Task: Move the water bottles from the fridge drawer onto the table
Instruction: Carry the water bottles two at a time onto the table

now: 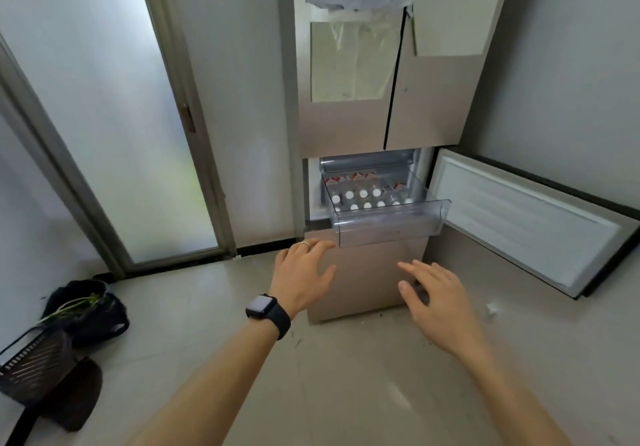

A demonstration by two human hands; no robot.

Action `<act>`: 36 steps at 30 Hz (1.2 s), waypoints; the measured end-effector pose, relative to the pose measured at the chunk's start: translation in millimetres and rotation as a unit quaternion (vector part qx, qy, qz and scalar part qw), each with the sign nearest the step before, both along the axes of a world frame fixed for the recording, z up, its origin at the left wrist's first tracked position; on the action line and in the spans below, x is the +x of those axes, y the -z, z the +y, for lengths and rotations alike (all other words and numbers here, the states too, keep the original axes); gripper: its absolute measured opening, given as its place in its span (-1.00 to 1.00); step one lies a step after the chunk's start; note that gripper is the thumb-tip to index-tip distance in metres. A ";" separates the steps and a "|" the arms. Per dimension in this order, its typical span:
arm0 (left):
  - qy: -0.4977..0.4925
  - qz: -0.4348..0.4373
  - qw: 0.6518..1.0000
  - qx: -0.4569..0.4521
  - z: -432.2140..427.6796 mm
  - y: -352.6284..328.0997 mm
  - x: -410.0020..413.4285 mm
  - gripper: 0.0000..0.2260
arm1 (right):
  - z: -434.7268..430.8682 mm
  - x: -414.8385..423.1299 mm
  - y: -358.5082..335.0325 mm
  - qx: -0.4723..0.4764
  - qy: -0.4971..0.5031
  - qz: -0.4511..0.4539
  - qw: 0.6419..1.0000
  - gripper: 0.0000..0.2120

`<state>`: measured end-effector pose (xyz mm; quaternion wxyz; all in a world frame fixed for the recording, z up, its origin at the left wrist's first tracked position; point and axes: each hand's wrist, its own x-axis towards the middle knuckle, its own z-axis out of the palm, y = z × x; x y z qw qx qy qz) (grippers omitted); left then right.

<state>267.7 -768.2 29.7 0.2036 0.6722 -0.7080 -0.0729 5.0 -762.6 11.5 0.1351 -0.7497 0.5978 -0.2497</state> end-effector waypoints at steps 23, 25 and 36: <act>-0.025 0.071 0.984 0.164 -388.8 72.1 -170.1 -0.56 | -391.5 -151.6 66.4 0.151 -0.048 -0.033 0.987 -0.49; -0.038 0.083 0.980 0.179 -413.5 80.7 -177.3 -0.57 | -421.3 -152.8 69.0 0.163 -0.053 -0.036 0.985 -0.51; -0.095 0.300 0.885 0.342 -572.1 157.4 -198.3 -0.58 | -595.5 -114.0 107.6 0.289 -0.057 0.002 0.956 -0.48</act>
